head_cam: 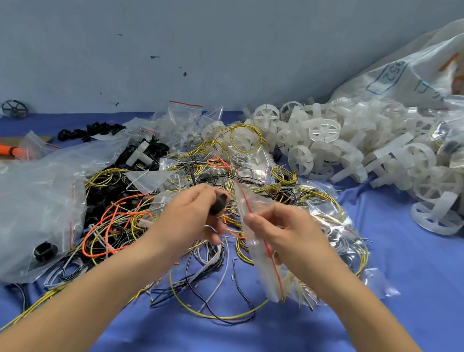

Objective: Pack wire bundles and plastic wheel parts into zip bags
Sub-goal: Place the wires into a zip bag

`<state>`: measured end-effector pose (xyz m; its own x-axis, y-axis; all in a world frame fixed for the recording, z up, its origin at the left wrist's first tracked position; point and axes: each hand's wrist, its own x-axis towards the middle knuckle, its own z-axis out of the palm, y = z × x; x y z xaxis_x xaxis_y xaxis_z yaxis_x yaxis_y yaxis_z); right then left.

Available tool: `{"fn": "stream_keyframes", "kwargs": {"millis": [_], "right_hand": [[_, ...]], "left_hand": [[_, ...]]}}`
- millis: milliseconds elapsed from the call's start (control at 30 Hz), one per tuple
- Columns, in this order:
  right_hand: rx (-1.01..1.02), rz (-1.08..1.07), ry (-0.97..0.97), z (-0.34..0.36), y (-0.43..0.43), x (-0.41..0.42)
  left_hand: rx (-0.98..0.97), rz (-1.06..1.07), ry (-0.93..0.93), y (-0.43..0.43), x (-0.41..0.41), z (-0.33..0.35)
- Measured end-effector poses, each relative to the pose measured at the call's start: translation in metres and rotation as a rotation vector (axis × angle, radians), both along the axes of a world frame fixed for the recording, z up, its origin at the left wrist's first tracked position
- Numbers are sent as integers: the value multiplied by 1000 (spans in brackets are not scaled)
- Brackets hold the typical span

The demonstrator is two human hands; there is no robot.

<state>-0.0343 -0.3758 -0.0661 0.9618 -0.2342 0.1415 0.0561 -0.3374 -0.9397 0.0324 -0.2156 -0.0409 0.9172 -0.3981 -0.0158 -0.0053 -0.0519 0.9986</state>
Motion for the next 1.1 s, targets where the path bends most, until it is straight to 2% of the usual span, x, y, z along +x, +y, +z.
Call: {"fn": "stream_keyframes", "kwargs": {"millis": [200,300,400,500,633,700,833,900,1100], "right_hand": [[361,97,158,-5,1,-2],[508,176,194,-7,1,-3],[617,271,215,-10,1,-4],[704,309,234,-12,1,-4],[702,322,230,-15,2,-3],[677,313,224,-16,3,-3],[660,297,208,-17,5,-3],[613,258,192,-16,7,-4],[534,163,142,-15,10,-5]], "left_hand": [[266,-167,128,4,-4,-6],[231,-180,182,4,-3,-6],[215,-247,92,6,-5,-10],[175,-297,78,7,-5,-13],[151,-333,128,5,-6,-11],[252,-320,46,4,-9,-10],[517,-303,-249,4,-15,-12],[571,-277,-355,5,-17,-15],[620,-118,-353,9,-13,-15]]}}
